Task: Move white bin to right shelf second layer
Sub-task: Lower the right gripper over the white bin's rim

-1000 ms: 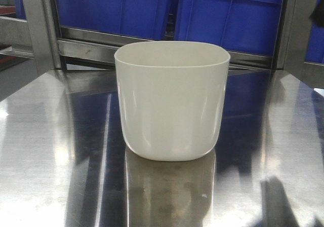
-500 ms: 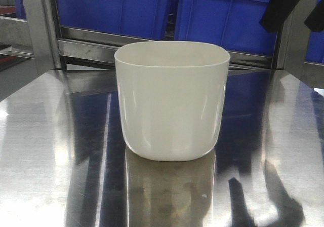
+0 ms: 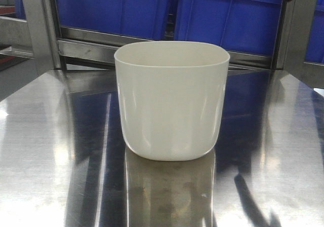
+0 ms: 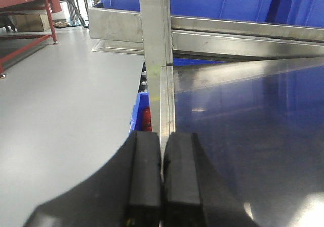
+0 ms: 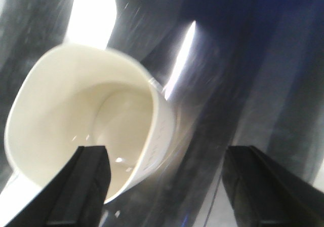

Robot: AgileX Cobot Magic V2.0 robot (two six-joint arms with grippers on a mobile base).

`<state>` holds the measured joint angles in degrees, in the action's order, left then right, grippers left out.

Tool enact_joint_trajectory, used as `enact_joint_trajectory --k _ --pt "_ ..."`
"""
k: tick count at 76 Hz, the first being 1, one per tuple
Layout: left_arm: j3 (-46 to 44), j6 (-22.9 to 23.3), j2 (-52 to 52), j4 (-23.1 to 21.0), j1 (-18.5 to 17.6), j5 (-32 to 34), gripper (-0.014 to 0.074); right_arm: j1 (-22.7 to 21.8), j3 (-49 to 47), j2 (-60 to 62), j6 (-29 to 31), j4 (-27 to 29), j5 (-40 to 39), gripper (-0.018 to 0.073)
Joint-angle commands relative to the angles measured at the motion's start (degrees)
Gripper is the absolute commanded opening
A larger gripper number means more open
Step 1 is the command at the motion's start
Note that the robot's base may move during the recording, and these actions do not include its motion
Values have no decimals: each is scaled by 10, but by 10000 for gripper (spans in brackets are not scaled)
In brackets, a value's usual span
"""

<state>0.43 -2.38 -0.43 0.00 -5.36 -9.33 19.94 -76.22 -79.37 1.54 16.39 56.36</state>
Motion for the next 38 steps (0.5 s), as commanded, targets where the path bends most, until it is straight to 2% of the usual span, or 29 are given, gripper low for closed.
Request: enact_joint_trajectory --k 1,19,38 --pt "21 2 -8 0 -3 49 85 15 -28 2 2 17 -3 568" --pt "21 2 -8 0 -3 49 85 46 -30 -30 -3 17 -6 568" --pt "21 2 -8 0 -3 49 85 46 -30 -73 -3 16 -6 568"
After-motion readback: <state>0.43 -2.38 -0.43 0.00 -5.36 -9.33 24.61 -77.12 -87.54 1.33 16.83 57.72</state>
